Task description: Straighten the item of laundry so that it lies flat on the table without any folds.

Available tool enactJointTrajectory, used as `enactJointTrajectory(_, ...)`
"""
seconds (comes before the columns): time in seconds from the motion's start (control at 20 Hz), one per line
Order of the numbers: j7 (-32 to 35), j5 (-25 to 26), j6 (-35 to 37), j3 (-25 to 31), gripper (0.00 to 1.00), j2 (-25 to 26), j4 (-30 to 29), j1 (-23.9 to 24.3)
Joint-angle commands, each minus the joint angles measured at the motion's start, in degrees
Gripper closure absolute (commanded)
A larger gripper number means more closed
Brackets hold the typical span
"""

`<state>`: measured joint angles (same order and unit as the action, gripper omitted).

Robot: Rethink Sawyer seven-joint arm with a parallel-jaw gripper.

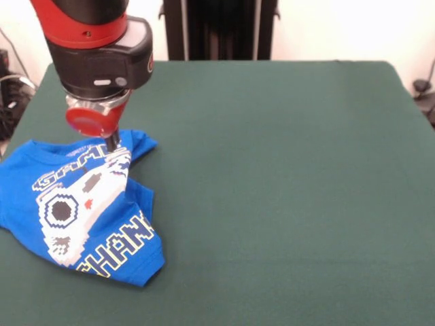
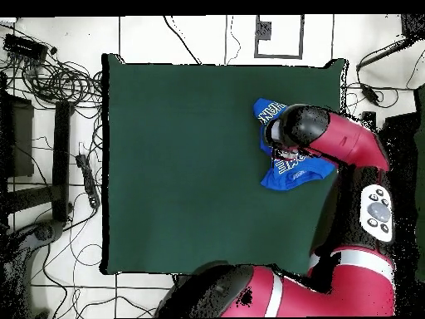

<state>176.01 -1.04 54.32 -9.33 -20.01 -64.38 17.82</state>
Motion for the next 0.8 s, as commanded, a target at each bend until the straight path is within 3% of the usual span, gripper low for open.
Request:
enactJointTrajectory(0.05,9.7,-3.1,-3.5,1.4,1.00,0.0,-10.2,-3.9)
enactJointTrajectory(0.8,12.1,-7.4,-6.1,-0.1,1.00,-0.6,-14.7,-6.9)
